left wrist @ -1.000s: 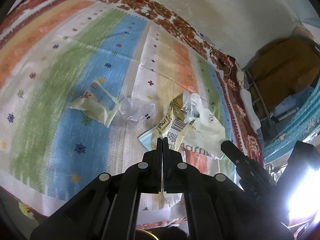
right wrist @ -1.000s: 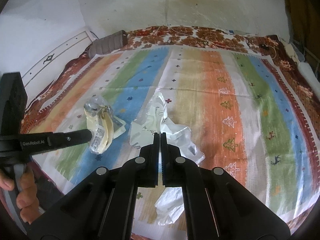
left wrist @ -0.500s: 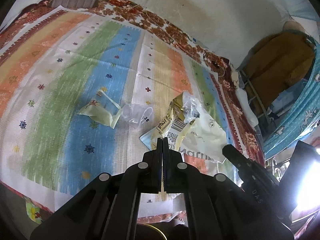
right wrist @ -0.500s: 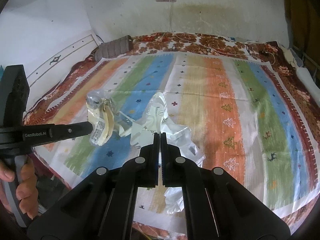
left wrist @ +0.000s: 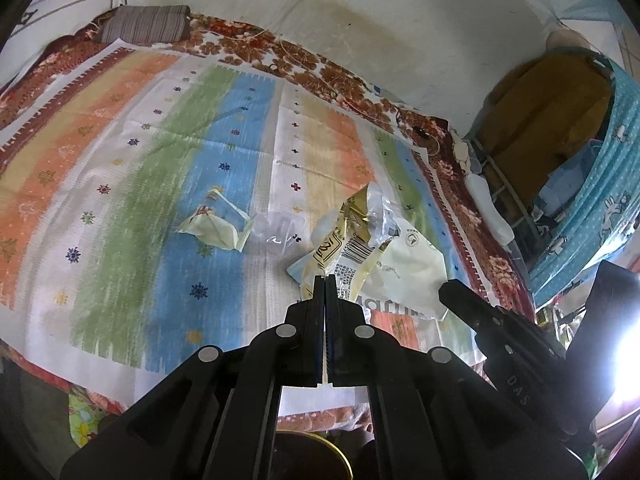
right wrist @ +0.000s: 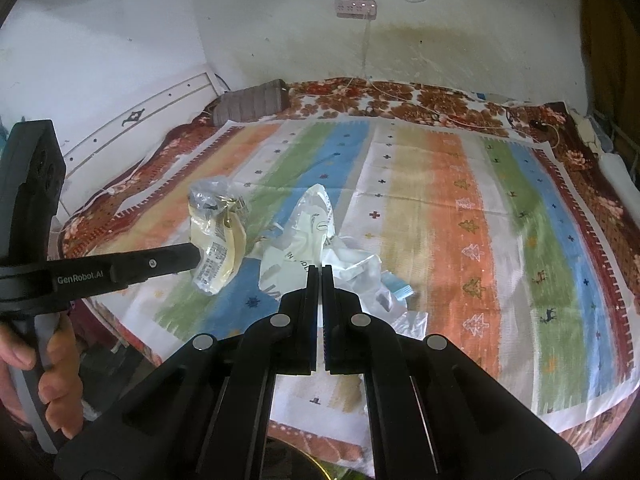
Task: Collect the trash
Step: 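Lift and carry the white bag and gold wrapper with both tools over the bin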
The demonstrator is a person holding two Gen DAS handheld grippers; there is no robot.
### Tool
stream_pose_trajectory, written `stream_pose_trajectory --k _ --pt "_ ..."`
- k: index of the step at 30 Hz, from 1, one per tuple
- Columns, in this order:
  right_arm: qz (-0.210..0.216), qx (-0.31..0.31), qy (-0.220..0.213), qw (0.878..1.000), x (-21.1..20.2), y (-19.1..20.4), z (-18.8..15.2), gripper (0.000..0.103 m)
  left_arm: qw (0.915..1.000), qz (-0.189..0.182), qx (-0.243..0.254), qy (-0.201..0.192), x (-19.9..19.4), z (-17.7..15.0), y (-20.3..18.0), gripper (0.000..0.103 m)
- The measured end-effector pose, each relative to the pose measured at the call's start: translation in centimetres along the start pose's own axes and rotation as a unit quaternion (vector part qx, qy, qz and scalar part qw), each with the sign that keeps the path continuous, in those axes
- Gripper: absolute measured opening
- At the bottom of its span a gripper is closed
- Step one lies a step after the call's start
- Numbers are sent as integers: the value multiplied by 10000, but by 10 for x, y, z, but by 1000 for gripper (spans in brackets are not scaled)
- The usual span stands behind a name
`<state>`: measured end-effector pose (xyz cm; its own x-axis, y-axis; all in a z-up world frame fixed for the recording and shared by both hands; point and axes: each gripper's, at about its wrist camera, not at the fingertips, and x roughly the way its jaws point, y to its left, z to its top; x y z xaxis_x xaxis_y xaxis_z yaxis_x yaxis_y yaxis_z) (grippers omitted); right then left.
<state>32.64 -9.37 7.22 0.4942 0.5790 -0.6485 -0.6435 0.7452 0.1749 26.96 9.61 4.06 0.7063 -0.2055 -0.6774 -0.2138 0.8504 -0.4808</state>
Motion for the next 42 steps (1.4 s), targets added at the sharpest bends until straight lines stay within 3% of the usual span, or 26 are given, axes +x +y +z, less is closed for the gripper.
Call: stream_pose_trajectory --k 14,19,26,31,42 --pt "38 229 -121 9997 -43 2 -18 1 9990 -358 178 -209 -43 -28 -11 0" --pt "-23 245 -81 9997 -50 6 -33 1 9988 -223 347 -273 -52 -46 -14 0" --pt "-8 190 -56 9998 -71 19 -62 1 9988 -316 308 -224 -68 -76 -9 0" --pt "-12 120 -123 9999 -86 26 -76 1 9972 -246 627 -325 -78 -90 -19 0" --pt "-128 245 98 9996 -97 28 -118 1 9972 -206 721 -24 -77 -132 -19 0"
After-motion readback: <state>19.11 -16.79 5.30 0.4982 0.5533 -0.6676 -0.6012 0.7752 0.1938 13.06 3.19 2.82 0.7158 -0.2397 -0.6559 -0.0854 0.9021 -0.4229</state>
